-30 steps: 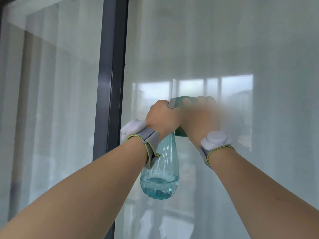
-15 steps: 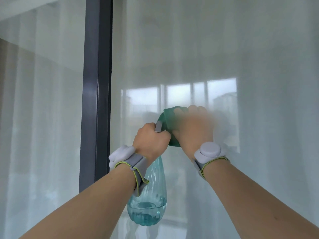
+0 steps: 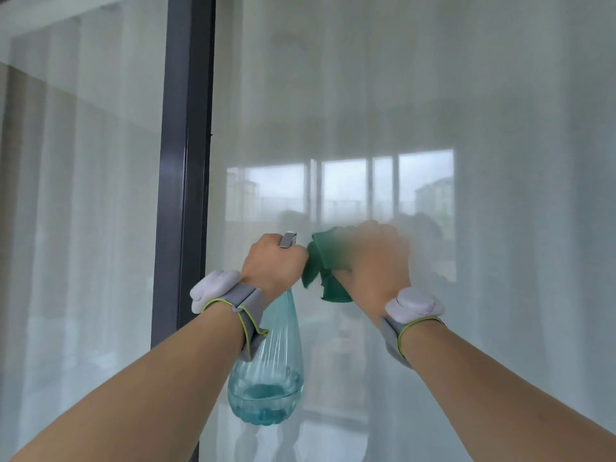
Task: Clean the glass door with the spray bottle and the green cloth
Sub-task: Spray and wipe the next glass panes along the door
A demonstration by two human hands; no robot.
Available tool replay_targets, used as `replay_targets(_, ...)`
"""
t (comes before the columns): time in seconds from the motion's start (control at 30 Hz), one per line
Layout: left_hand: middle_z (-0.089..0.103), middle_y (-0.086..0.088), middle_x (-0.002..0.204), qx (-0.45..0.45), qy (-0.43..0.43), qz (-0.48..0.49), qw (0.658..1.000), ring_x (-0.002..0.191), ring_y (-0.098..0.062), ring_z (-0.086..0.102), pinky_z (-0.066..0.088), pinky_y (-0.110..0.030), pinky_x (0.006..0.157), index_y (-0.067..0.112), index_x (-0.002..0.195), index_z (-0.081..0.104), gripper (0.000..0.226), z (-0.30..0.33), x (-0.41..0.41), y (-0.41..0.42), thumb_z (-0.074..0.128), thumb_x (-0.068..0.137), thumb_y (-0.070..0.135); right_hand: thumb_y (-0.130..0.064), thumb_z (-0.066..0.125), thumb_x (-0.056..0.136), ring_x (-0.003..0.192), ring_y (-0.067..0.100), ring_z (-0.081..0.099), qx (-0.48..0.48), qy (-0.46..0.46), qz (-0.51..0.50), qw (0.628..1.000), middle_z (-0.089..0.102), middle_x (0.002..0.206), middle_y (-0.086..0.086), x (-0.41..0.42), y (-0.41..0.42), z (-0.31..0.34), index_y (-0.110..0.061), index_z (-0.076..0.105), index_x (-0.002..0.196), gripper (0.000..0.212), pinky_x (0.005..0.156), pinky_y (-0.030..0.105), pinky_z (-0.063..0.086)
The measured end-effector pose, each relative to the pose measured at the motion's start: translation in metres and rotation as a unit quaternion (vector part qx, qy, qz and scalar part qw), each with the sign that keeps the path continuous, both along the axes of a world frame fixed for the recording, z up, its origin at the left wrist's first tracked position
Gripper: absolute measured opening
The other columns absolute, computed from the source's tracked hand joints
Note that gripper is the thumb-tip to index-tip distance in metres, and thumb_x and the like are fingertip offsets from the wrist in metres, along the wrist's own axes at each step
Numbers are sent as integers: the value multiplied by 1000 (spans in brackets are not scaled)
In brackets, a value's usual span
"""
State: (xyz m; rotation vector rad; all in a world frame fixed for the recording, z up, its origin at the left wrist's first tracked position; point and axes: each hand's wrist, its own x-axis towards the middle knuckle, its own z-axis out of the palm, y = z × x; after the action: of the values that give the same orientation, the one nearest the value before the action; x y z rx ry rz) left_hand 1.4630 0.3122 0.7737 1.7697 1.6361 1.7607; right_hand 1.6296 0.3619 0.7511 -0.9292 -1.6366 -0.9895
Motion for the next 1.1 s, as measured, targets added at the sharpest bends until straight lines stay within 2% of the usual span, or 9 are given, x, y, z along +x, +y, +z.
replay_targets(0.13, 45, -5, 70, -22, -21, -22, 999, 68, -25, 37, 30, -36, 65, 17, 66, 37, 15, -6, 22, 0, 52, 70, 20, -39, 74, 66, 93, 26, 41, -18, -31, -7, 999, 51, 105, 2, 47, 0, -31, -27, 54, 116, 56, 73, 38, 37)
replay_targets(0.3, 42, -4, 69, -29, -24, -67, 997, 69, -23, 36, 29, -37, 66, 18, 65, 34, 17, -9, 63, 6, 51, 65, 21, -39, 76, 62, 95, 26, 46, -26, -46, -5, 999, 50, 109, 0, 75, -2, -53, -25, 52, 117, 62, 73, 37, 39)
replay_targets(0.47, 34, -3, 66, -20, -22, -108, 994, 72, -23, 31, 25, -41, 67, 21, 59, 26, 28, -7, 96, 13, 51, 68, 15, -36, 75, 60, 98, 27, 48, -21, -64, -6, 998, 52, 111, 1, 83, -3, -67, -24, 52, 117, 62, 72, 38, 39)
replay_targets(0.6, 55, -10, 69, -65, 37, -101, 992, 69, -22, 46, 33, -37, 64, 11, 67, 45, 6, -3, 114, 11, 47, 68, 16, -33, 73, 61, 99, 28, 47, -10, -83, -20, 996, 53, 111, 1, 90, -1, -81, -24, 53, 115, 59, 74, 39, 37)
replay_targets(0.73, 54, -12, 76, -71, 66, -66, 993, 69, -25, 40, 32, -35, 64, 8, 77, 45, 7, -4, 112, 8, 49, 77, 14, -34, 75, 62, 100, 30, 49, -6, -112, -38, 993, 52, 113, 2, 83, 3, -87, -23, 54, 116, 59, 78, 40, 34)
replay_targets(0.87, 41, -8, 74, -46, 70, -45, 995, 69, -24, 30, 24, -34, 61, 10, 75, 39, 14, 1, 89, 7, 51, 81, 9, -34, 75, 64, 102, 31, 49, -10, -116, -59, 992, 52, 115, 4, 60, 11, -78, -23, 56, 115, 55, 82, 42, 35)
replay_targets(0.97, 43, -7, 75, -27, 50, -21, 998, 70, -23, 33, 29, -35, 65, 12, 74, 39, 10, 11, 73, 4, 49, 76, 13, -32, 73, 64, 103, 32, 49, 2, -106, -58, 993, 53, 115, 4, 44, 16, -63, -23, 55, 115, 54, 82, 43, 35)
replay_targets(1.1, 44, -5, 73, -7, 56, 5, 998, 64, -25, 33, 28, -30, 61, 13, 69, 35, 18, 37, 65, -4, 49, 81, 11, -31, 72, 65, 99, 32, 50, 42, -91, -70, 993, 54, 109, 6, 31, 18, -10, -22, 57, 113, 52, 79, 43, 34)
